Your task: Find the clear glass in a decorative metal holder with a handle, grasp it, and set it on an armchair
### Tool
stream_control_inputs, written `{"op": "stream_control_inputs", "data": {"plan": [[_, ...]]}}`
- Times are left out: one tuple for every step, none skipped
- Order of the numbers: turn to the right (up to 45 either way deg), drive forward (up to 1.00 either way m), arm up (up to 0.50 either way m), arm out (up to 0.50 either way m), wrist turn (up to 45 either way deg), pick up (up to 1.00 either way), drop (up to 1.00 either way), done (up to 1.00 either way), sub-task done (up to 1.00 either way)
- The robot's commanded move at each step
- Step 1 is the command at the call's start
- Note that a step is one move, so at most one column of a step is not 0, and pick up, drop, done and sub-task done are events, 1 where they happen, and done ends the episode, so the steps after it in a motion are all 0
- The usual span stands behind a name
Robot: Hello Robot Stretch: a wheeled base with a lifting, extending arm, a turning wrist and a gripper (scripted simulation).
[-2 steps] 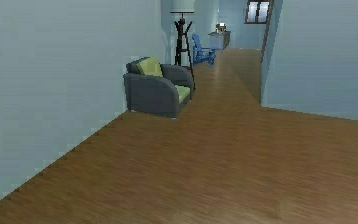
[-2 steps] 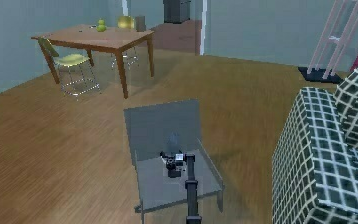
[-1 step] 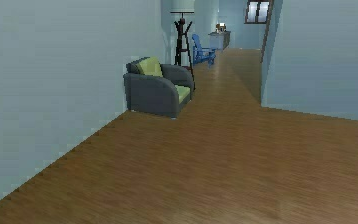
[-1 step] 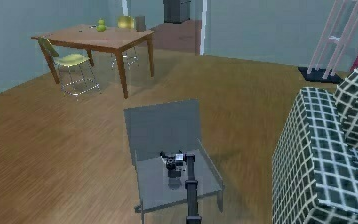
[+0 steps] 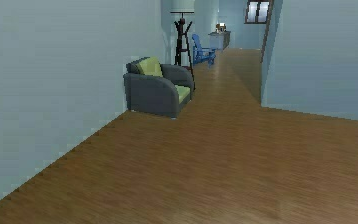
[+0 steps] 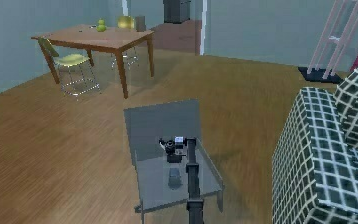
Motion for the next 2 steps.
{"op": "stream_control_inputs", "data": {"plan": [[0.0, 0.0, 0.0, -0.08, 0.0, 0.0, 0.0, 0.0, 0.0], [0.0, 0.0, 0.0, 0.0, 0.0, 0.0, 0.0, 1.0, 0.0]]}}
